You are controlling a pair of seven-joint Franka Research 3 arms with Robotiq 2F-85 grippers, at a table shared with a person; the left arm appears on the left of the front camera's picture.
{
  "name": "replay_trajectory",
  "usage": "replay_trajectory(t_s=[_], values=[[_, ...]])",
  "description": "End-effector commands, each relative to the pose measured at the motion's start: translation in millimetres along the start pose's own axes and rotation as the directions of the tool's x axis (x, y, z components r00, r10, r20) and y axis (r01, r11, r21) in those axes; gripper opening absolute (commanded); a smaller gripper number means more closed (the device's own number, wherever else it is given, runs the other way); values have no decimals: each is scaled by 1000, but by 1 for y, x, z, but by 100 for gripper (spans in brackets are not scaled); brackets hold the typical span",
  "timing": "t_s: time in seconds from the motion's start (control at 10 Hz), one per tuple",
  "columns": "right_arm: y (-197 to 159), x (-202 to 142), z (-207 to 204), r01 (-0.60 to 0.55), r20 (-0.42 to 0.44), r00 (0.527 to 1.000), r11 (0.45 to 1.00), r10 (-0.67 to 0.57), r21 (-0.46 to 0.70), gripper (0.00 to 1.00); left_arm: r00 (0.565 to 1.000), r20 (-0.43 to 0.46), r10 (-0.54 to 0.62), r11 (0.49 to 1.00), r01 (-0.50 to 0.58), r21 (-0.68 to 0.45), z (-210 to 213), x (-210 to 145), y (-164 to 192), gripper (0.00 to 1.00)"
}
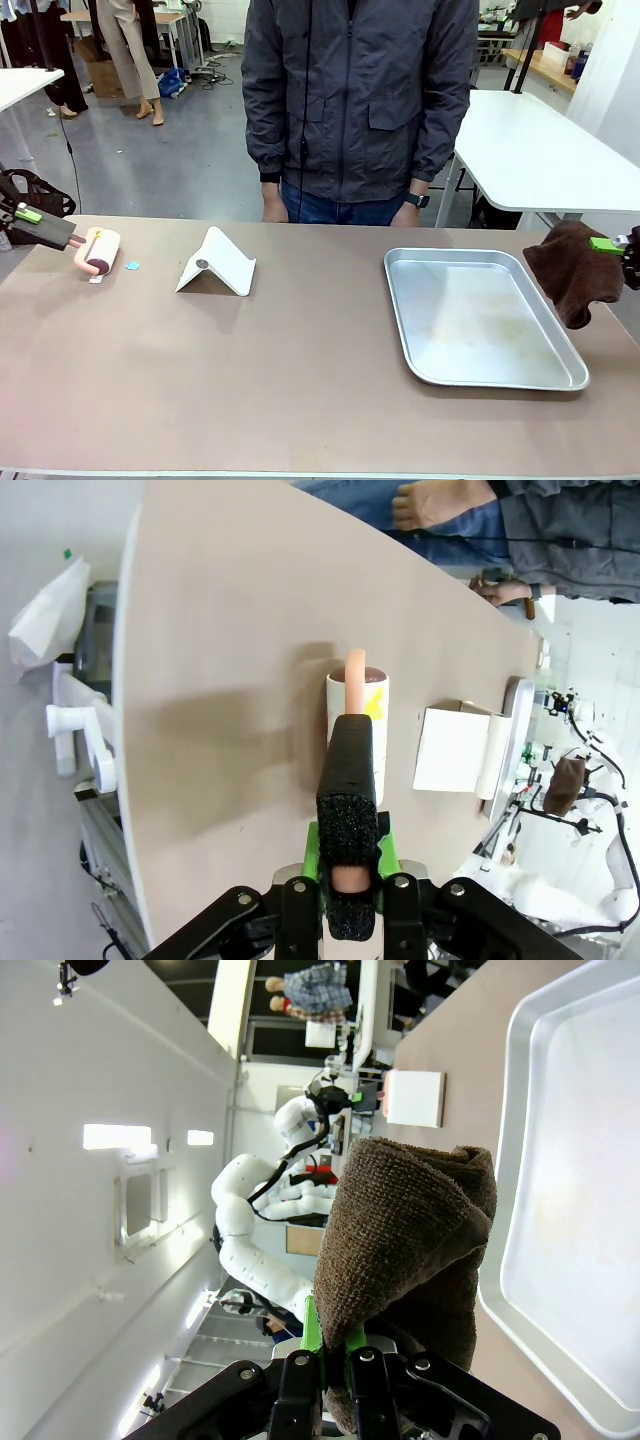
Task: Clean the surface of the table.
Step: Clean the area not pointed to by the person.
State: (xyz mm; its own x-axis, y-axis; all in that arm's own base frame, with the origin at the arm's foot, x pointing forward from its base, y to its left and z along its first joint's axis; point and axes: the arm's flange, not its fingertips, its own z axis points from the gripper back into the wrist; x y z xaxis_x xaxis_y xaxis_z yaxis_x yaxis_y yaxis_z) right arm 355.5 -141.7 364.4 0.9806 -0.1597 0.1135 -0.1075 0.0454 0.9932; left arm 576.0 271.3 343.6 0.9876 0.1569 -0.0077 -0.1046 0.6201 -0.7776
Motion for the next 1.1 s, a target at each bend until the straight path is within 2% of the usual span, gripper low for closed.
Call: replay_trajectory(t_s=[0.0,0.7,1.0], values=[[5,1,1,-8,5,1000,1000,8,21,9,999,-13,40,996,-39,82,-21,-3,-6,22],[5,1,1,-8,5,1000,1000,8,21,9,997,-77,9,989,3,151,-64,-3,-49,22],[5,1,1,-8,5,1000,1000,8,21,9,996,-84,-21,990,33,134,-78,-4,-61,22]])
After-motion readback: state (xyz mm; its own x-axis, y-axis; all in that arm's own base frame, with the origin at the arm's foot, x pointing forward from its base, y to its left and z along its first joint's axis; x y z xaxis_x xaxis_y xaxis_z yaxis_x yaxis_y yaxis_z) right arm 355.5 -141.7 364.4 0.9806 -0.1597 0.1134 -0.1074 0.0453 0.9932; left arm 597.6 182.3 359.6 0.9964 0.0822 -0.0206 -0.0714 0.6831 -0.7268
